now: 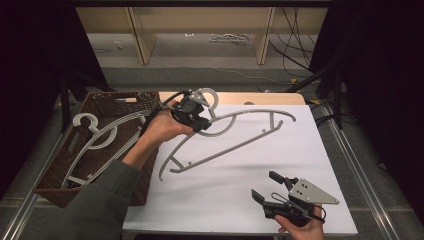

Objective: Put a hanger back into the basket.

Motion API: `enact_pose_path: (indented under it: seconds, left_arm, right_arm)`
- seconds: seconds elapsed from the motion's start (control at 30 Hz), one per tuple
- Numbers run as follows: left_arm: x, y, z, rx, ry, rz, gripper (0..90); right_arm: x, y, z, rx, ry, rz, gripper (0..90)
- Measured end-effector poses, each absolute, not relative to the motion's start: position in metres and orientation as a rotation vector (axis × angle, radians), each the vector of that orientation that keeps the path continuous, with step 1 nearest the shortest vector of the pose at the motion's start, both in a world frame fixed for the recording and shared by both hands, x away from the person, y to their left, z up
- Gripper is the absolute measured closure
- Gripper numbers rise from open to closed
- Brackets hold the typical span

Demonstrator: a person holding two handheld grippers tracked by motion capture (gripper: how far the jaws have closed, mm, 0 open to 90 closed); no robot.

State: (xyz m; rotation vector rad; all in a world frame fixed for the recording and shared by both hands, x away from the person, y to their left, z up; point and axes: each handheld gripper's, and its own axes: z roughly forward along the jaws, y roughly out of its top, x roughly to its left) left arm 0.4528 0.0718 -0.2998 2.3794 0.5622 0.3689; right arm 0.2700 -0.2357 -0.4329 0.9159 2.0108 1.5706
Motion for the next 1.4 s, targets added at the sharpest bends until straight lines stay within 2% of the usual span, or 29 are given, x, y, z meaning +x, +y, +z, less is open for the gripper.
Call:
enact_pose_path:
  seconds: [0.4,0.73,0.83,0.9,1.4]
  left_arm:
    - [0.454,0.106,-0.266,2.321,0.63,0.396,82.8]
    - [0.45,0.16,-0.245,2.277,0.727,0.432,82.9]
    - [0.45,0.176,-0.243,2.257,0.762,0.445,82.9]
    - [0.451,0.189,-0.24,2.257,0.785,0.519,82.8]
    - [0.454,0.258,-0.256,2.226,0.937,0.601,82.8]
  right_arm:
    - [0.27,-0.236,-0.433,0.916,2.012,1.571,20.5]
    - [0.27,-0.235,-0.434,0.925,2.013,1.588,20.4]
    - [0.271,-0.235,-0.434,0.922,2.011,1.59,20.4]
    - [0.271,-0.234,-0.434,0.921,2.01,1.59,20.5]
    - [0.27,-0.236,-0.433,0.927,2.026,1.549,20.4]
